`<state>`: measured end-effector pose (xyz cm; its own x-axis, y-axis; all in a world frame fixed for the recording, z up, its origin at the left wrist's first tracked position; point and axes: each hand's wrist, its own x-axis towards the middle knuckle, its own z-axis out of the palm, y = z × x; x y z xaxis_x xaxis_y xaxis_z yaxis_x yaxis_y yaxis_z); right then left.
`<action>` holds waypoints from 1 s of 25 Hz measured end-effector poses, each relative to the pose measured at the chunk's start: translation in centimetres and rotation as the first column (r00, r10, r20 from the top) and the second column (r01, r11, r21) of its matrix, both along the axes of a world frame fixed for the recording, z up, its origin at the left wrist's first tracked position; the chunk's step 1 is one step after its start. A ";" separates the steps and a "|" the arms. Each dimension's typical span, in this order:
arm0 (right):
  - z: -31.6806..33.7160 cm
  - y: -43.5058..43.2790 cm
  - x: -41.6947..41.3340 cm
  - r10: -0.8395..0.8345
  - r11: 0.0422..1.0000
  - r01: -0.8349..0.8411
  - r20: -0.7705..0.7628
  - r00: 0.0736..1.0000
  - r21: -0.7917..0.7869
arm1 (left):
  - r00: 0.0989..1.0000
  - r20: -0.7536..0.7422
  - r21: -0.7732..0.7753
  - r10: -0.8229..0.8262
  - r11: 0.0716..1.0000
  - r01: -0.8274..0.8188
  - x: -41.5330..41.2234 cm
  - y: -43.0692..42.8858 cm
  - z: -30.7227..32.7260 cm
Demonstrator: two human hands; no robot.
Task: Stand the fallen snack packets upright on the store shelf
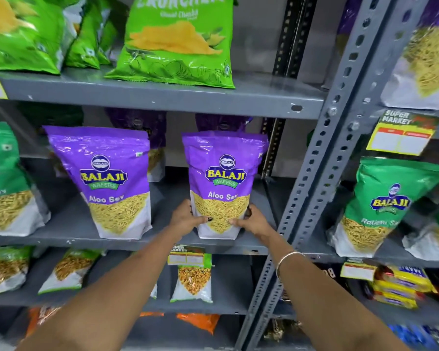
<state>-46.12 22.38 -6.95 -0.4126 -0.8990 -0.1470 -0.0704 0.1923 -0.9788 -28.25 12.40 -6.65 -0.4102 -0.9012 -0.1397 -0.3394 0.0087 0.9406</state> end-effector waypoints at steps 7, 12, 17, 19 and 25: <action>-0.3 1.9 0.9 -0.060 0.998 0.061 -0.038 0.997 0.035 | 0.995 0.099 -0.047 -0.031 0.998 0.036 0.8 1.2 -0.1; -0.4 1.7 1.0 -0.068 0.994 0.075 -0.089 0.994 0.084 | 0.993 0.112 -0.050 -0.022 0.998 0.028 0.6 2.1 0.7; -0.9 1.4 1.0 -0.101 0.992 0.108 -0.103 0.990 0.063 | 0.997 0.071 -0.016 -0.008 1.000 0.010 0.3 2.0 0.7; -1.0 1.4 0.9 -0.090 0.993 0.097 -0.092 0.992 0.067 | 0.996 0.083 -0.008 -0.017 1.000 0.017 0.3 2.1 0.6; 3.4 3.5 4.2 -0.240 0.970 0.234 -0.399 0.885 -0.066 | 0.979 0.164 -0.415 0.118 0.909 -0.040 2.4 3.6 2.4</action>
